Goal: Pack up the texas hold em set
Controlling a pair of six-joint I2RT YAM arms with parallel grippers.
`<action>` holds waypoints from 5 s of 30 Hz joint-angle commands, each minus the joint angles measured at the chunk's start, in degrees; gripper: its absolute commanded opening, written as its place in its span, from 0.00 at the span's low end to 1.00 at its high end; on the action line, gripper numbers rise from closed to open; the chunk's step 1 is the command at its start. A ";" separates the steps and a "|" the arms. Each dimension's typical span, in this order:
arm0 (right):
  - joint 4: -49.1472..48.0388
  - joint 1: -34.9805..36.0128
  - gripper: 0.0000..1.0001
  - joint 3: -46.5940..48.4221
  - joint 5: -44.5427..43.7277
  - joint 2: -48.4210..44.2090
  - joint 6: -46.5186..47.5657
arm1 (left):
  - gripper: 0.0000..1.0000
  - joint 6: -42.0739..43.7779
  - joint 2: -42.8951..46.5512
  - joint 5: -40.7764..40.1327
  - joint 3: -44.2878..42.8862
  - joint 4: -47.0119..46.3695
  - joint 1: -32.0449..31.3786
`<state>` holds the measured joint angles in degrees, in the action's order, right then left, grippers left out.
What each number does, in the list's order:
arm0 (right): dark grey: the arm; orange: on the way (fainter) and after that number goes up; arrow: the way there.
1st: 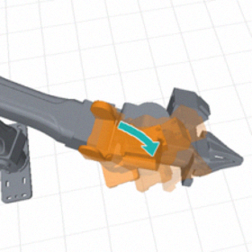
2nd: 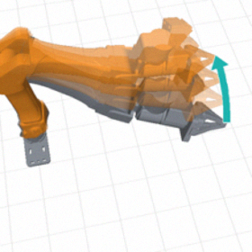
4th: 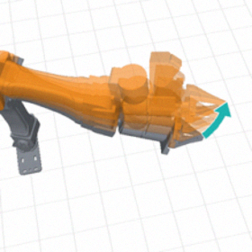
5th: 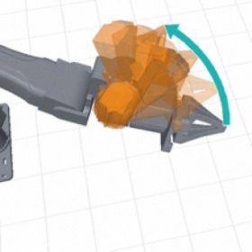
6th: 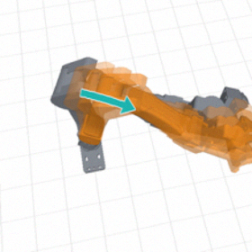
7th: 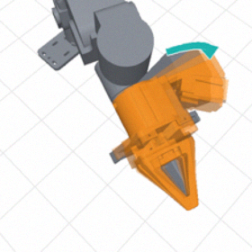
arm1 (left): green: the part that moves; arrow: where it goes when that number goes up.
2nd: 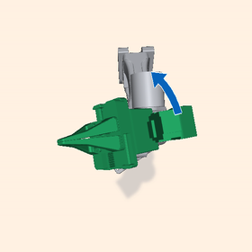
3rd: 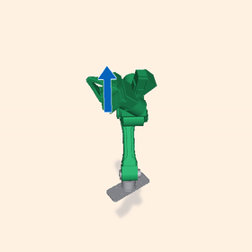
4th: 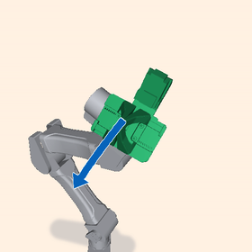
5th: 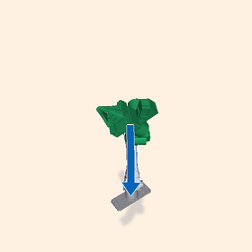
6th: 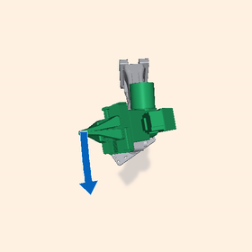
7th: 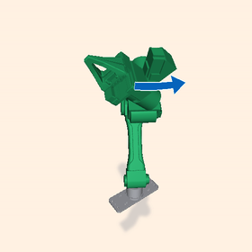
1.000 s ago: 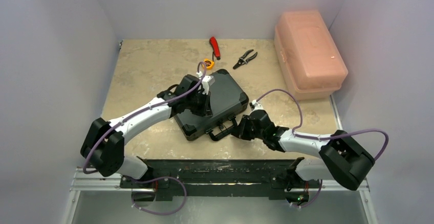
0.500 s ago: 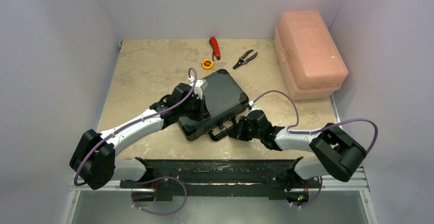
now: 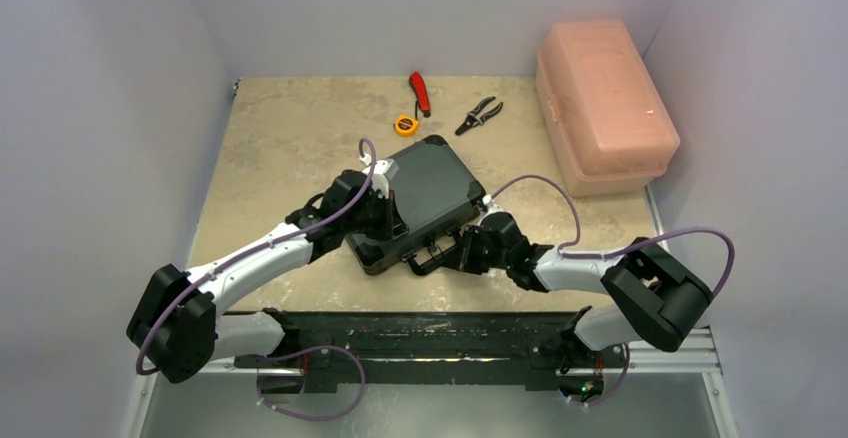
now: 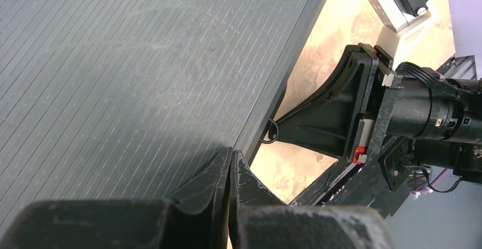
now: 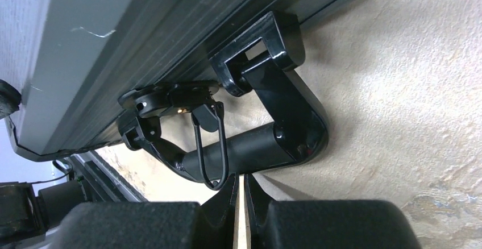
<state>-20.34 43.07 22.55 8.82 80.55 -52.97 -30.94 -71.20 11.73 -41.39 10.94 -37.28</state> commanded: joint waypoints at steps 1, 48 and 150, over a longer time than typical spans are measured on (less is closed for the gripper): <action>0.08 -0.01 0.08 2.88 0.61 -1.98 -0.16 | 0.00 0.97 -3.03 -2.30 4.82 14.45 -0.52; 4.87 -0.05 0.05 14.73 -0.35 5.04 3.32 | 0.00 1.02 -3.20 -2.32 5.18 14.02 -0.57; 21.96 0.07 0.41 18.85 -16.05 -21.45 15.89 | 0.73 1.61 29.02 -16.99 -3.56 28.76 -0.54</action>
<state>5.32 43.33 38.24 -9.63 61.82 -42.89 -30.46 -45.63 -1.83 -43.90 38.83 -37.65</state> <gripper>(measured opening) 0.364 0.709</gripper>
